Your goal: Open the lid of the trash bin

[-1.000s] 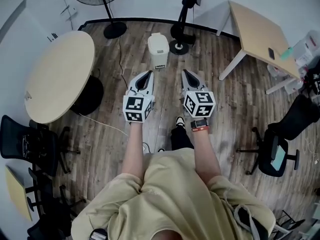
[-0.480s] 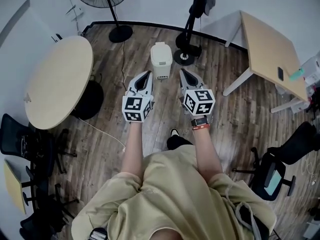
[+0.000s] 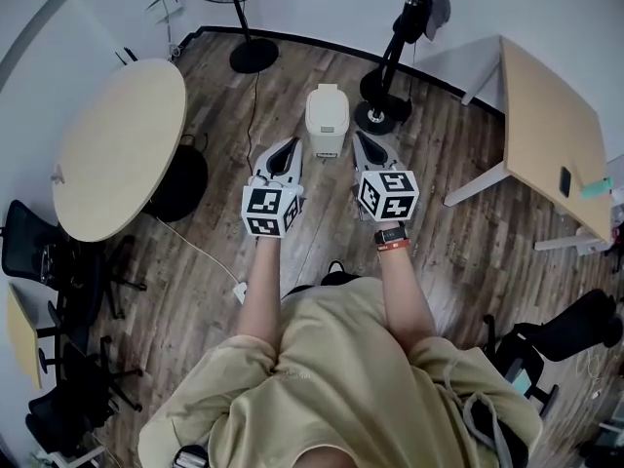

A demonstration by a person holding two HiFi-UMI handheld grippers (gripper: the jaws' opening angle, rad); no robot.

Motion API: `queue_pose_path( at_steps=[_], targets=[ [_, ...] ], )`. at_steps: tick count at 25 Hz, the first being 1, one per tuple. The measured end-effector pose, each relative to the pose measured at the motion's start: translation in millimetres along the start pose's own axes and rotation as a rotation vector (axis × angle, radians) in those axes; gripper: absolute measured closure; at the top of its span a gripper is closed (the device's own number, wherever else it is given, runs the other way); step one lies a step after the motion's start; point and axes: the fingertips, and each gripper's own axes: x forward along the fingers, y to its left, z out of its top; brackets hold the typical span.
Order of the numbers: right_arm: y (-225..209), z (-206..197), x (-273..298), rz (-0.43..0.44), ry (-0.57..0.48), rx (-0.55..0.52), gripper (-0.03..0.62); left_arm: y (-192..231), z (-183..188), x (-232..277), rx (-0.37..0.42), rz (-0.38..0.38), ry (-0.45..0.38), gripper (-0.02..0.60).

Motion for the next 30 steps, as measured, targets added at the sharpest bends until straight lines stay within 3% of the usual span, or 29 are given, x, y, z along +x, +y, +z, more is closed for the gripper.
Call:
queue_pose_path(
  at_steps=[6,12,18,23,30],
  targets=[
    [-28,-11,32,0.033,0.033,0.000,0.592,0,-8,39,-0.022,0.030,0.006,0.557],
    [-41,-15,62,0.038,0.063,0.002,0.592,27,-15,61,-0.038,0.095,0.013,0.557],
    [-59,-27,101,0.022,0.111,0.011,0.591,48,-29,101,-0.062,0.055,0.026,0.557],
    [-76,-25,152,-0.010,0.113,0.032,0.592,81,-30,152,-0.027,0.013,0.040,0.557],
    [-97,-35,221,-0.038,0.154,0.076,0.592,128,-47,210,-0.038,-0.013,0.090,0.558]
  ],
)
